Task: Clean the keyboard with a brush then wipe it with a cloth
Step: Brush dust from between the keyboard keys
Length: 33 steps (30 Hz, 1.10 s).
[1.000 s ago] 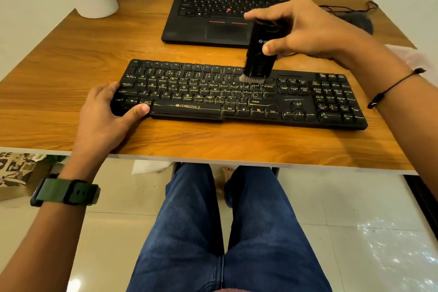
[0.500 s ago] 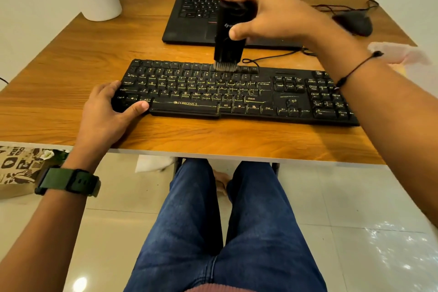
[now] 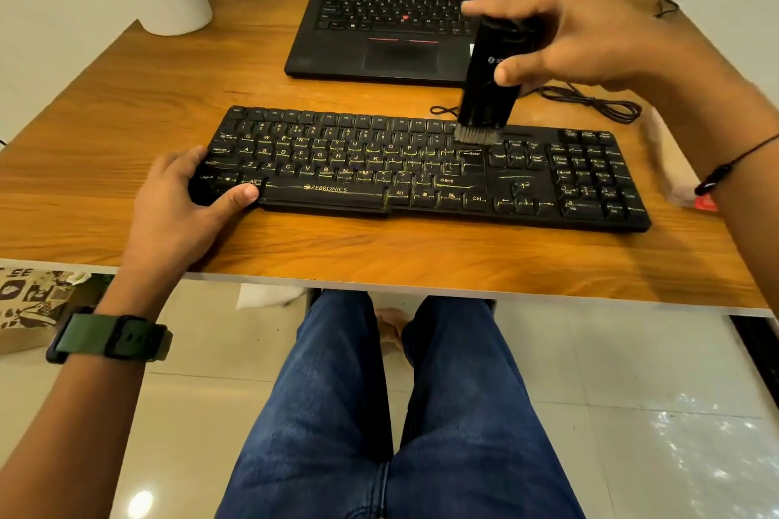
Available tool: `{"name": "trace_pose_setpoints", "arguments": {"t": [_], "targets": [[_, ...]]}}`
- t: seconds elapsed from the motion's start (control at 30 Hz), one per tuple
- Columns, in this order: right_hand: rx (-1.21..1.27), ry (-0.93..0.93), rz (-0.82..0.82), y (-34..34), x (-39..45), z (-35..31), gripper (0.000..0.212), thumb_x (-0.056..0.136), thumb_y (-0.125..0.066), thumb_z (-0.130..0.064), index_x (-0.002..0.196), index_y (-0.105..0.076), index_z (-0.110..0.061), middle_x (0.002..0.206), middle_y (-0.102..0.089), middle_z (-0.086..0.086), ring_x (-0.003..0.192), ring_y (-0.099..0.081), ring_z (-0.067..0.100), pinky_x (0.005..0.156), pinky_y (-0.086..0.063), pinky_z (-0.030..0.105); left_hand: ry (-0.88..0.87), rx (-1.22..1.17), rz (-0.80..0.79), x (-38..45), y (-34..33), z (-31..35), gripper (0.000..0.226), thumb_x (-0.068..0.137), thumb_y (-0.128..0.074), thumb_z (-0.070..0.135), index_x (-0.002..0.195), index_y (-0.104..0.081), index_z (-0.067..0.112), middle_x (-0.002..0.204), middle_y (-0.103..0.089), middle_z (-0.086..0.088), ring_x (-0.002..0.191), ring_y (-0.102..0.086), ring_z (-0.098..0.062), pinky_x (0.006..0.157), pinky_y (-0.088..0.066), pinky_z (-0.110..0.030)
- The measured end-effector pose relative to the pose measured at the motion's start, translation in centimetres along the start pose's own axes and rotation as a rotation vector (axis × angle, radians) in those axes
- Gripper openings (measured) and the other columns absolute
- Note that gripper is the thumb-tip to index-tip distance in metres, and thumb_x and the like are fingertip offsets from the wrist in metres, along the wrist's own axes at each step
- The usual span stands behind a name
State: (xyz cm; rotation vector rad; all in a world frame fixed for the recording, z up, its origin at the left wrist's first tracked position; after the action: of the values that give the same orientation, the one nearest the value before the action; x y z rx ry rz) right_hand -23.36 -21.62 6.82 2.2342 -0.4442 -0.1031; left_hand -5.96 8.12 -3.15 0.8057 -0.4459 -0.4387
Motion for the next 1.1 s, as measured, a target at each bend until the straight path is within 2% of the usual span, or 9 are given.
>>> {"name": "trace_pose_setpoints", "arguments": {"t": [0.17, 0.3, 0.43, 0.53, 0.63, 0.77, 0.83, 0.93, 1.1], "targets": [[0.025, 0.118, 0.049, -2.2, 2.1, -3.4, 0.067, 0.082, -0.064, -0.005, 0.14, -0.039, -0.03, 0.13, -0.042, -0.015, 0.113, -0.05, 0.01, 0.074, -0.058, 0.026, 0.013, 0.0, -0.008, 0.0, 0.1, 0.0, 0.072, 0.079, -0.066, 0.036, 0.139, -0.038, 0.008, 0.136, -0.043, -0.015, 0.124, -0.043, -0.028, 0.1, -0.036, -0.035], [-0.009, 0.16, -0.02, -5.1, 4.0, -4.9, 0.067, 0.081, -0.066, -0.008, 0.14, -0.04, -0.029, 0.133, -0.043, -0.008, 0.107, -0.056, 0.015, 0.07, -0.058, 0.026, 0.011, -0.003, -0.009, -0.1, 0.1, 0.2, 0.071, 0.08, -0.066, 0.035, 0.139, -0.038, 0.009, 0.136, -0.043, -0.014, 0.124, -0.043, -0.027, 0.096, -0.033, -0.029], [-0.038, 0.116, -0.064, -4.5, 3.3, -3.7, 0.068, 0.081, -0.066, -0.004, 0.139, -0.041, -0.03, 0.133, -0.046, -0.007, 0.113, -0.054, 0.019, 0.074, -0.059, 0.032, 0.008, -0.012, -0.015, -0.1, 0.2, 0.2, 0.072, 0.079, -0.065, 0.035, 0.14, -0.037, 0.008, 0.136, -0.043, -0.014, 0.124, -0.042, -0.026, 0.096, -0.034, -0.03], [-0.065, 0.076, -0.06, -2.9, 1.8, -2.0, 0.068, 0.081, -0.066, -0.003, 0.138, -0.041, -0.03, 0.138, -0.044, -0.006, 0.117, -0.049, 0.018, 0.076, -0.057, 0.03, 0.012, -0.012, -0.019, -0.1, 0.2, 0.2, 0.073, 0.08, -0.065, 0.035, 0.141, -0.036, 0.008, 0.136, -0.043, -0.014, 0.125, -0.042, -0.026, 0.098, -0.035, -0.032], [-0.044, 0.013, -0.046, -1.3, 0.6, -0.4, 0.068, 0.081, -0.065, -0.003, 0.137, -0.042, -0.034, 0.134, -0.044, -0.009, 0.112, -0.048, 0.015, 0.07, -0.053, 0.022, 0.016, -0.009, -0.019, -0.2, 0.1, 0.1, 0.074, 0.079, -0.066, 0.036, 0.141, -0.036, 0.008, 0.137, -0.042, -0.015, 0.125, -0.042, -0.027, 0.101, -0.035, -0.035], [0.025, -0.022, 0.024, 0.3, -0.5, 0.5, 0.067, 0.082, -0.064, -0.002, 0.135, -0.044, -0.038, 0.127, -0.047, -0.012, 0.097, -0.055, 0.006, 0.066, -0.057, 0.02, 0.024, -0.003, -0.023, -0.1, 0.1, -0.1, 0.076, 0.078, -0.066, 0.038, 0.14, -0.037, 0.007, 0.137, -0.043, -0.015, 0.126, -0.042, -0.028, 0.104, -0.036, -0.038], [0.03, -0.022, 0.036, 0.5, -0.4, 0.4, 0.067, 0.082, -0.064, 0.0, 0.136, -0.044, -0.035, 0.125, -0.046, -0.012, 0.098, -0.056, 0.009, 0.068, -0.057, 0.021, 0.02, -0.01, -0.022, -0.1, 0.2, 0.0, 0.076, 0.077, -0.066, 0.038, 0.14, -0.037, 0.007, 0.137, -0.043, -0.015, 0.125, -0.042, -0.027, 0.103, -0.036, -0.036], [-0.041, -0.005, -0.047, -0.6, 0.6, -0.5, 0.066, 0.081, -0.065, -0.001, 0.135, -0.045, -0.035, 0.132, -0.046, -0.008, 0.109, -0.052, 0.018, 0.074, -0.056, 0.031, 0.017, -0.008, -0.008, -0.2, 0.2, 0.1, 0.074, 0.078, -0.067, 0.037, 0.139, -0.038, 0.008, 0.135, -0.044, -0.015, 0.124, -0.043, -0.027, 0.099, -0.035, -0.032], [-0.173, 0.078, -0.121, -3.7, 3.2, -4.0, 0.066, 0.081, -0.066, -0.005, 0.135, -0.045, -0.035, 0.13, -0.047, -0.009, 0.106, -0.052, 0.015, 0.064, -0.054, 0.022, 0.023, -0.012, -0.019, -0.1, 0.2, 0.1, 0.074, 0.078, -0.067, 0.036, 0.139, -0.037, 0.008, 0.135, -0.043, -0.015, 0.124, -0.042, -0.026, 0.098, -0.034, -0.03]]}}
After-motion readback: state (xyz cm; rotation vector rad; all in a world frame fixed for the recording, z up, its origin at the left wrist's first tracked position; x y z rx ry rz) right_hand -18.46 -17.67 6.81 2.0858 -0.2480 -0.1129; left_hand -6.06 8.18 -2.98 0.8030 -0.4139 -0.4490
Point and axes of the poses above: each hand's wrist, its own x-axis towards the middle knuckle, its own y-axis out of the back of the hand, z = x × y, the point moved 5 cm from there along x, towards the middle knuckle
